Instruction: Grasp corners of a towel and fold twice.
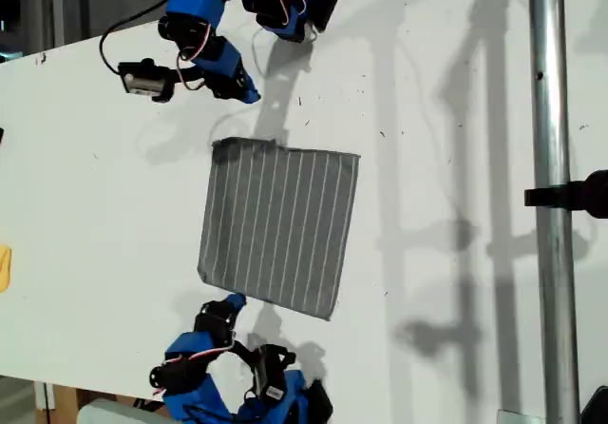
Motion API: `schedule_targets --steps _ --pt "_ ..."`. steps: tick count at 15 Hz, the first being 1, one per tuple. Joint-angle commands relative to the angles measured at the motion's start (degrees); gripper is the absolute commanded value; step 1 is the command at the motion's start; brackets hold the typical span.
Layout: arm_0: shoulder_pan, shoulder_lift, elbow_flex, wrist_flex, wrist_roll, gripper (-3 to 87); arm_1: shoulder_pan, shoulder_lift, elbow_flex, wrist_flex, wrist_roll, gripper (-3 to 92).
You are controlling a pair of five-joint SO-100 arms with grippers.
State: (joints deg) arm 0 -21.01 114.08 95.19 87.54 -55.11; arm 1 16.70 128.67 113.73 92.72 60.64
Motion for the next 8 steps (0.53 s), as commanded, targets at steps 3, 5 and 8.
schedule_targets --steps 3,5,8 --pt "19.5 24.3 37.0 -14.9 -18.1 -2.9 -21.8 26.8 24.3 -3.9 18.8 -0.3" --pt "24.8 30.5 43.8 -16.4 -21.2 -2.9 -25.4 29.5 27.1 -3.6 20.9 -0.3" --pt "27.8 44.5 47.9 -10.5 -24.3 -2.9 -27.1 21.9 20.7 -5.2 19.8 -0.3"
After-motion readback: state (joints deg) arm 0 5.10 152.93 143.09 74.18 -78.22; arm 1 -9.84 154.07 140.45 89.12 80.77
